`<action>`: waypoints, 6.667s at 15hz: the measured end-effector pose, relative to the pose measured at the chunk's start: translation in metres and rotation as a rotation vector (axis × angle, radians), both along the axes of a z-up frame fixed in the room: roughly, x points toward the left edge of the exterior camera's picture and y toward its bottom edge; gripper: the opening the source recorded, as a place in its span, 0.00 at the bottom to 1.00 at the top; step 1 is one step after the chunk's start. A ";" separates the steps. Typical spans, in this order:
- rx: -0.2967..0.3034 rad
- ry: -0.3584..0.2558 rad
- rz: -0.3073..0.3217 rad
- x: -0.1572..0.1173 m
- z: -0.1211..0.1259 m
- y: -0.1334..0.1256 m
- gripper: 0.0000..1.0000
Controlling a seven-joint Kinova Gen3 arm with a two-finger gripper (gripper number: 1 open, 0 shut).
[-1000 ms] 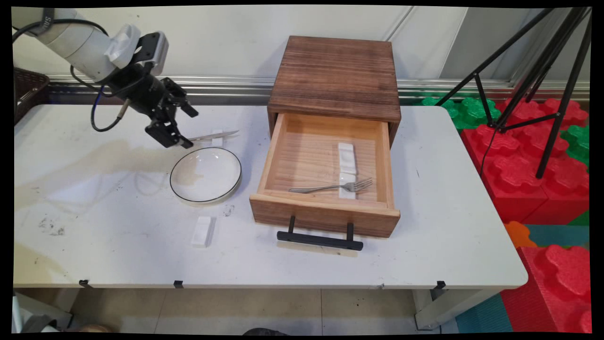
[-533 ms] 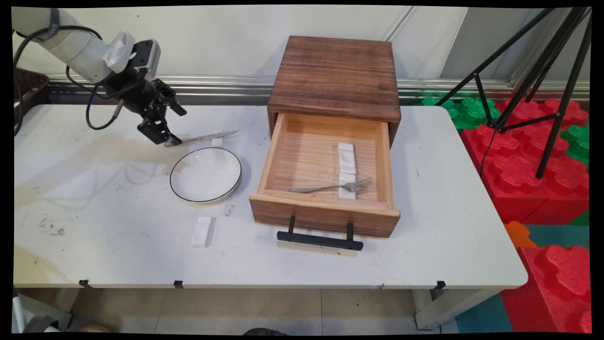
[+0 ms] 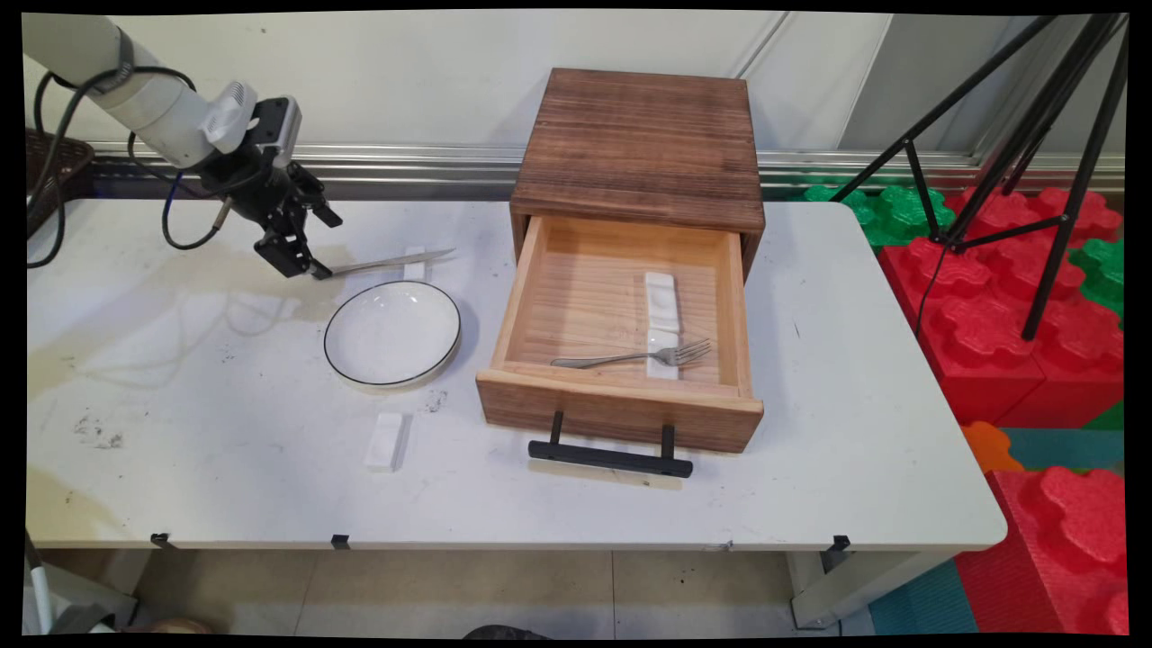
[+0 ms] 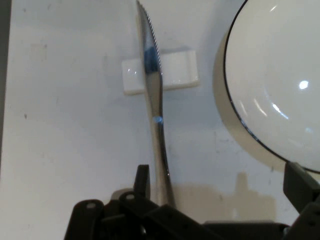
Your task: Pick up the knife from the left of the white plate, then place the picked object into the drawer
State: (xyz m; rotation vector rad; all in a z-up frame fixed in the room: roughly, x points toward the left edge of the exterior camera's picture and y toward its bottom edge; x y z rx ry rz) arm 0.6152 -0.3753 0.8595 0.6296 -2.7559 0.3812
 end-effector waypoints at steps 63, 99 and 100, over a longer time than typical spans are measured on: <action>-0.060 0.133 -0.052 -0.099 0.088 -0.027 0.00; -0.025 0.255 -0.172 -0.342 -0.012 -0.105 0.00; -0.025 0.250 -0.177 -0.343 -0.018 -0.107 0.00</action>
